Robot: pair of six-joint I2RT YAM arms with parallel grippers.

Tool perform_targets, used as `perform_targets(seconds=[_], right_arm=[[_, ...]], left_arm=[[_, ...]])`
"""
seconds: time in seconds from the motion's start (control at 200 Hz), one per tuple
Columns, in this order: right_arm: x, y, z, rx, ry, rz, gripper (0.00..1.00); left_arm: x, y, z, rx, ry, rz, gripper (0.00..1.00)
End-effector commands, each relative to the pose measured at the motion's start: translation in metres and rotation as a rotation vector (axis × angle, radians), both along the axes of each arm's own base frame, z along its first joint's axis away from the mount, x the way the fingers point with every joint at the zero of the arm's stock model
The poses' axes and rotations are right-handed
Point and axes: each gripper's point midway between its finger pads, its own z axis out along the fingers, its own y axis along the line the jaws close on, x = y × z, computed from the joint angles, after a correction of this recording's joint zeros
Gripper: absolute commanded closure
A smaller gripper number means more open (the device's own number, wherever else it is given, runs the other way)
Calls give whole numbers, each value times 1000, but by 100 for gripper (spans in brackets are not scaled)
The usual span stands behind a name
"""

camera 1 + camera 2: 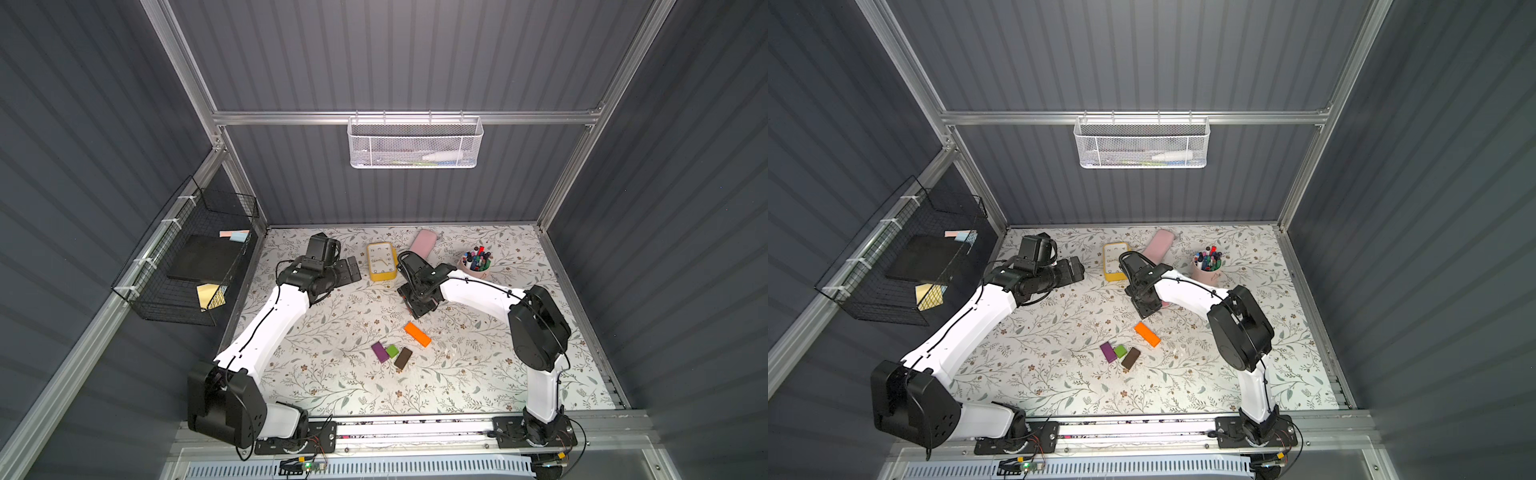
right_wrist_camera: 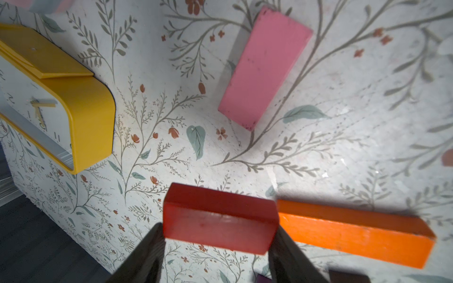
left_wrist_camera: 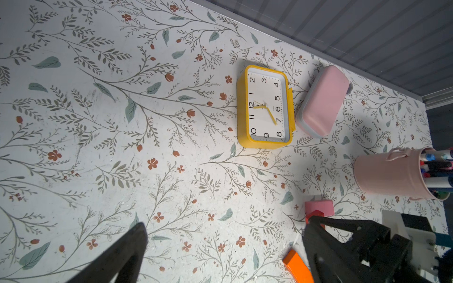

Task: Assemble the number 6 with building blocks
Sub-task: Assemble the building block at the center of the board.

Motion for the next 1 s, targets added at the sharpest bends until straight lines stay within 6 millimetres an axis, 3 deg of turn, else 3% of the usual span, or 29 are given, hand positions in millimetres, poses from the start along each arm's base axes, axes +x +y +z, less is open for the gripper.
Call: perform_targets(seconds=[0.0, 0.28, 0.995], right_arm=[[-16, -1, -17, 26, 85, -104, 39], [-18, -3, -33, 34, 97, -151, 39], [-11, -19, -50, -2, 99, -198, 37]], left_arm=[[0, -5, 16, -10, -35, -19, 1], [-1, -8, 12, -4, -23, -26, 1], [0, -14, 4, 25, -3, -49, 1]])
